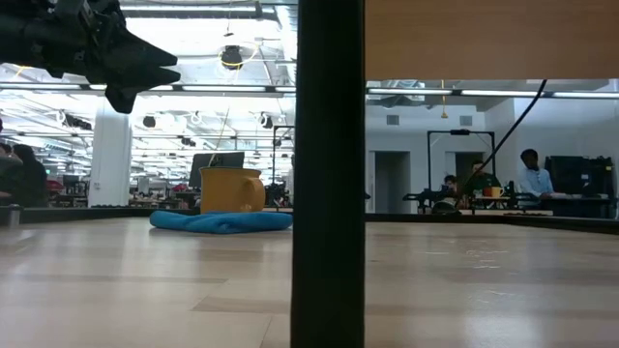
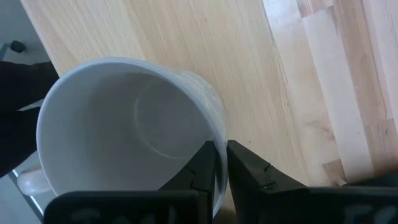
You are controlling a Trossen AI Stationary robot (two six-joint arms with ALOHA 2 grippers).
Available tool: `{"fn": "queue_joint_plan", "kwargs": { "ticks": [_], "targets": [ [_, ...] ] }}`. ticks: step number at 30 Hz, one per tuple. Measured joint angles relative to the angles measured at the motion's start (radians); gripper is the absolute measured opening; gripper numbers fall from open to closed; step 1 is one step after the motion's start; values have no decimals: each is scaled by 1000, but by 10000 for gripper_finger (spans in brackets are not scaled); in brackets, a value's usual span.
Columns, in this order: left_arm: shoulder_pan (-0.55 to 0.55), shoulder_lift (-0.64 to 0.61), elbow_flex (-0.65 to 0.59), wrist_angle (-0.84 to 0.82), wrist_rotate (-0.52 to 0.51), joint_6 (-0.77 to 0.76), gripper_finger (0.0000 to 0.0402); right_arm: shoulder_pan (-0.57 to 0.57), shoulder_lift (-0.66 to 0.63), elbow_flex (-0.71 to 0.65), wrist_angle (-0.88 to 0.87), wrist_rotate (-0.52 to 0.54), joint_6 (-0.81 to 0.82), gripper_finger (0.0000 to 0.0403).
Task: Stack small to large cups/mugs on shelf
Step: Put the gray mug on the shelf
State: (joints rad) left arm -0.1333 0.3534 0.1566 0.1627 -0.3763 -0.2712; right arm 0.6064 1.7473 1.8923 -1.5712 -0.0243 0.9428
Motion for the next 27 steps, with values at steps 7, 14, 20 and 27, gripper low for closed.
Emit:
{"fn": "queue_joint_plan", "kwargs": {
  "ticks": [7,14,20,27],
  "targets": [
    [0,0,0,0,0,0,137,0,0,0,0,0,-6,56],
    [0,0,0,0,0,24,137,0,0,0,0,-1,-7,56],
    [0,0,0,0,0,31,137,0,-9,0,0,-4,-7,56],
    [0,0,0,0,0,31,137,0,-9,0,0,-4,-8,76]
  ]
}}
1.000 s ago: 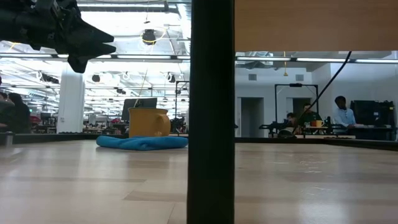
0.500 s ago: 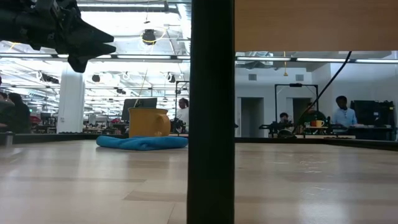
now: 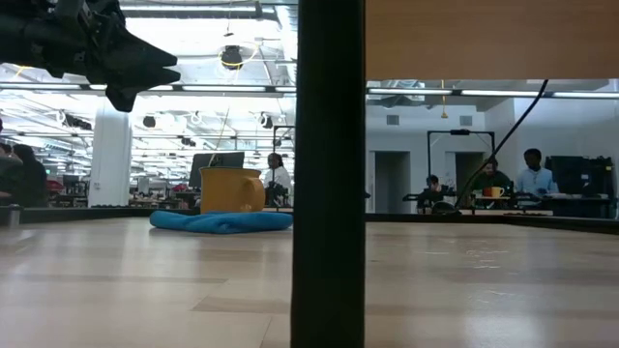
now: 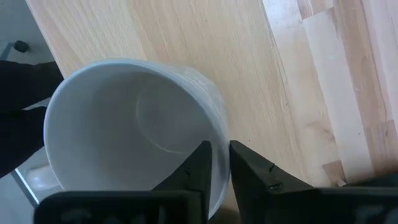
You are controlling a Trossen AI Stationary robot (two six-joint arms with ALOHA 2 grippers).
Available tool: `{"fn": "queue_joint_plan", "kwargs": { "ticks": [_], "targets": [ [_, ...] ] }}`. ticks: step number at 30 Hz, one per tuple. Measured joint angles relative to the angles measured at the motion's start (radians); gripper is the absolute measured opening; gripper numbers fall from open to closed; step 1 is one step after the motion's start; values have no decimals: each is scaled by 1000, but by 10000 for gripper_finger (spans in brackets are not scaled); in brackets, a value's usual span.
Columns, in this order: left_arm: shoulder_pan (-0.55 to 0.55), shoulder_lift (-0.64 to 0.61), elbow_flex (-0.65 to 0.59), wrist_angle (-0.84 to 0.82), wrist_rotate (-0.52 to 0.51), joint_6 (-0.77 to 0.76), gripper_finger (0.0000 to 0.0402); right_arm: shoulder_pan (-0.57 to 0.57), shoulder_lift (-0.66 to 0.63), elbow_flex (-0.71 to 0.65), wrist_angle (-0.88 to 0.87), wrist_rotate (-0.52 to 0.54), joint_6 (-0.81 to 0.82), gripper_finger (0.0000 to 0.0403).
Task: Stack small to large cups/mugs on shelf
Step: Put the gray mug on the shelf
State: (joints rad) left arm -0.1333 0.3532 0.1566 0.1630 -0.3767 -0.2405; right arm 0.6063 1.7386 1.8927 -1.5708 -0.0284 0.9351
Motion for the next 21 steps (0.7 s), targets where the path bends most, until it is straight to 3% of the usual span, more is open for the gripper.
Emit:
{"fn": "queue_joint_plan", "kwargs": {
  "ticks": [21],
  "targets": [
    [0,0,0,0,0,10,137,0,-18,0,0,4,-1,138]
  ]
}}
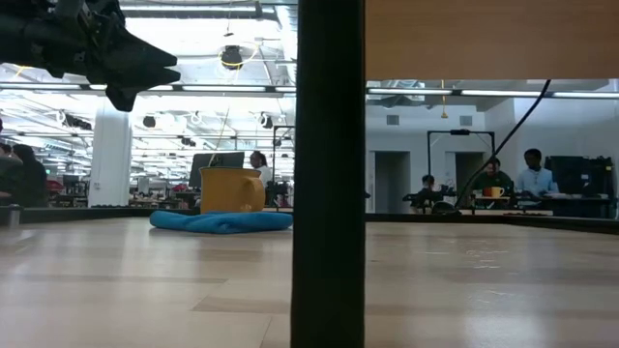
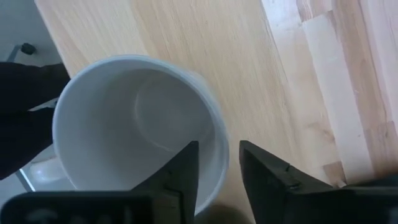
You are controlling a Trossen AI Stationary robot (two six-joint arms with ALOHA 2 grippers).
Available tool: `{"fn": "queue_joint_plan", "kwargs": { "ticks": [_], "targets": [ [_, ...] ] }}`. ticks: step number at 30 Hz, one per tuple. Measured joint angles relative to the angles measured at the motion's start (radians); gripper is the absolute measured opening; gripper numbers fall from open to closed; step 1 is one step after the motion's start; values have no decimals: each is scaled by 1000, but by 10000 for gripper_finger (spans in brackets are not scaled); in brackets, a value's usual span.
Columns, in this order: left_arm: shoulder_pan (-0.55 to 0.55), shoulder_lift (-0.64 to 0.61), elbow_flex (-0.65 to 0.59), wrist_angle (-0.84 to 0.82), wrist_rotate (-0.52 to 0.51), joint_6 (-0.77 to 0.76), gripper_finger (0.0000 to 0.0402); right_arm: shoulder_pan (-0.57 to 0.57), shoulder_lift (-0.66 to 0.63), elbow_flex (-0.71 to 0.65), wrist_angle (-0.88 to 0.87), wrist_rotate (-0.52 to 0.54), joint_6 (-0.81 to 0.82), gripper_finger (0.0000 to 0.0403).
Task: Stack small to large cups/mugs on shelf
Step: Put the gray mug on the shelf, then put the yellow mug on the shelf
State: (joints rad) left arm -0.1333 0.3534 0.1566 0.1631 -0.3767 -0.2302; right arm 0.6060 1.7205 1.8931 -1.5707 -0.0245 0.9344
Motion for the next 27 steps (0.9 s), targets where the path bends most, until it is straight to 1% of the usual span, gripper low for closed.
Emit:
{"fn": "queue_joint_plan", "kwargs": {
  "ticks": [7,18,24,27],
  "targets": [
    [0,0,0,0,0,0,137,-8,-8,0,0,7,-11,148],
    [0,0,0,0,0,0,137,-45,-8,0,0,7,-77,159],
    [0,0,0,0,0,-1,137,-46,-54,0,0,8,-70,159],
    [0,0,0,0,0,-1,137,-56,-79,0,0,32,-49,157]
  ]
}}
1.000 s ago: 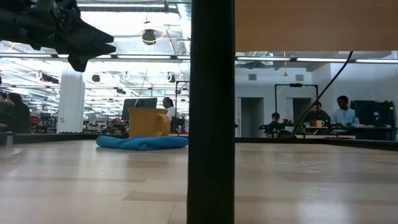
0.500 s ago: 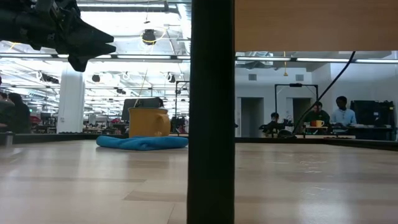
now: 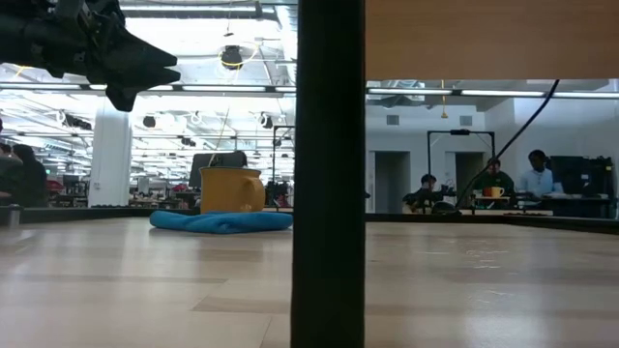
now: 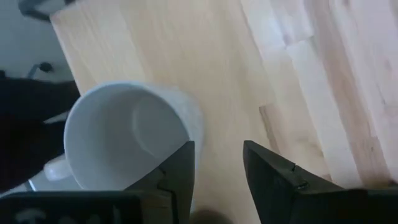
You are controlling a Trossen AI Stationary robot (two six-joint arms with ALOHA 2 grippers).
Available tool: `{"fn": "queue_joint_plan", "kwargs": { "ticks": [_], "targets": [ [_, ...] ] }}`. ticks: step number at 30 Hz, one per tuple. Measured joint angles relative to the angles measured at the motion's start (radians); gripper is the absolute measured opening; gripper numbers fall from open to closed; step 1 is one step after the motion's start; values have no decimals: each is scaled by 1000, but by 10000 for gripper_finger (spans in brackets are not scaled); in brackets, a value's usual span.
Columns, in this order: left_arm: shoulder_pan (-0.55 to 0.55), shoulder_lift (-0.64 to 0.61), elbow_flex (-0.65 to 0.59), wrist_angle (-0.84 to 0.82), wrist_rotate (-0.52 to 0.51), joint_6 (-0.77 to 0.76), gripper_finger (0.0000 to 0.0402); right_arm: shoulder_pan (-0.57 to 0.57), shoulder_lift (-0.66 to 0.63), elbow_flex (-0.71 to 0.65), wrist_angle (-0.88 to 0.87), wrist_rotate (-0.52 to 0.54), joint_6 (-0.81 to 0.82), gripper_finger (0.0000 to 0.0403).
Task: Stack small to large cups/mugs on shelf
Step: Put the yellow mug on the shelf
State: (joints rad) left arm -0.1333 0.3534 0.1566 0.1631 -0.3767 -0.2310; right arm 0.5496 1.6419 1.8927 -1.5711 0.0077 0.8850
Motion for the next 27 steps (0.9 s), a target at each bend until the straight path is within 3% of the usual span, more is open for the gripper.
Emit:
{"fn": "queue_joint_plan", "kwargs": {
  "ticks": [8,12,18,23,27],
  "targets": [
    [0,0,0,0,0,0,137,-69,-78,0,0,164,-105,155],
    [0,0,0,0,0,0,137,-103,-128,0,14,325,-249,155],
    [0,0,0,3,-20,0,137,-200,-222,0,158,485,-524,155],
    [0,0,0,11,-74,10,137,-334,-304,0,296,490,-760,155],
    [0,0,0,11,-107,30,137,-448,-361,-12,354,428,-869,155]
  ]
}}
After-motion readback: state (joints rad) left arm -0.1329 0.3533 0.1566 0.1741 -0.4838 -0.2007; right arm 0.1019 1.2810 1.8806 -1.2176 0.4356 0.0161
